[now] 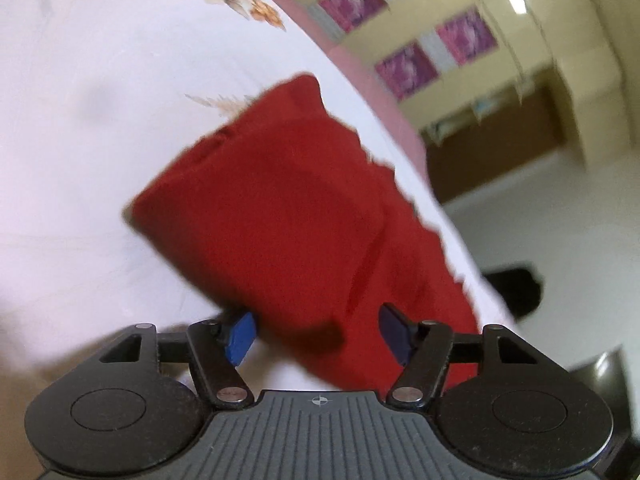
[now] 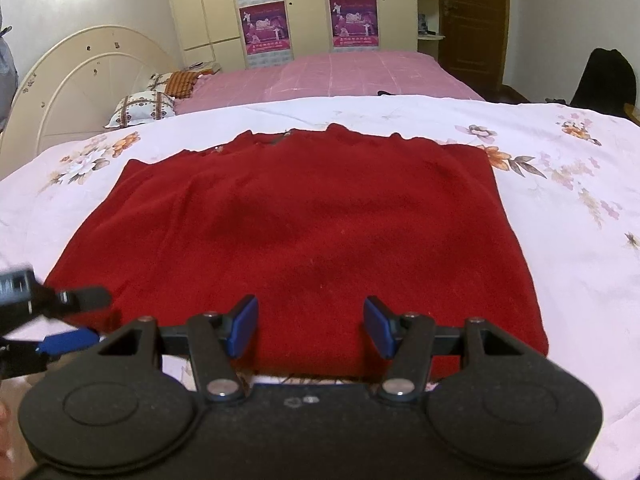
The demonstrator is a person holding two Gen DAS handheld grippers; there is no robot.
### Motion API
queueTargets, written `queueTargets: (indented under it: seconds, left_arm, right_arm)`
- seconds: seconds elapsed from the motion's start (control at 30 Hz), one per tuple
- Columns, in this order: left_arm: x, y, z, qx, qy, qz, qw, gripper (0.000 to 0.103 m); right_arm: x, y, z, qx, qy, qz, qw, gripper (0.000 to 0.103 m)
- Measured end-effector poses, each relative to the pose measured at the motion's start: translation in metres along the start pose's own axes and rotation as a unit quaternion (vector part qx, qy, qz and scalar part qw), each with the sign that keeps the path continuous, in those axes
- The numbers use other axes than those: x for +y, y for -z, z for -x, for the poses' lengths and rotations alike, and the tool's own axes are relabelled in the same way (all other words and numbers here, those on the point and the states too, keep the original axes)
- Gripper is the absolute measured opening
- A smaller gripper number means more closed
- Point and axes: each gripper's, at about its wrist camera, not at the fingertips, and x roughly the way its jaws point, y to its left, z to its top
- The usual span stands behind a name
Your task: Fold small clothes
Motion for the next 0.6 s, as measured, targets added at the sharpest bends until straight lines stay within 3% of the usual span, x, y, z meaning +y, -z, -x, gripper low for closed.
queueTargets:
  seconds: [0.17, 0.23, 0.3, 0.37, 0.43, 0.53, 0.6]
  left_arm:
    - [0.002, -0.012, -0.02, -0.047, 0.012, 0.012, 0.9988, 0.066]
    - [0.001, -0.017, -0.027, -0.055, 0.01, 0.017, 0.9983, 0.056]
    - [0.005, -0.024, -0.033, -0.055, 0.004, 0.038, 0.9978, 0.032]
    - [0.01, -0.027, -0.037, -0.058, -0.003, 0.053, 0.9969, 0.022]
    - [0.009, -0.028, -0.039, -0.058, -0.007, 0.046, 0.9973, 0.021]
    - [0.0, -0.031, -0.038, -0.06, -0.008, 0.021, 0.9979, 0.009]
    - [-0.007, -0.034, -0.033, -0.067, -0.001, 0.004, 0.9978, 0.009]
  right_arm:
    - [0.001, -0.005, -0.01, -0.005, -0.006, 0.003, 1.0, 0.057]
    - [0.001, -0.01, -0.017, -0.009, -0.004, 0.006, 1.0, 0.057]
    - [0.0, -0.017, -0.024, -0.01, -0.004, 0.007, 1.0, 0.057]
    - [-0.002, -0.025, -0.03, -0.015, -0.004, 0.005, 1.0, 0.057]
    - [-0.002, -0.033, -0.036, -0.021, -0.003, 0.006, 1.0, 0.057]
    - [0.0, -0.046, -0.048, -0.032, 0.002, 0.009, 0.999, 0.057]
    - [0.003, -0.048, -0.061, -0.022, 0.012, 0.019, 1.0, 0.057]
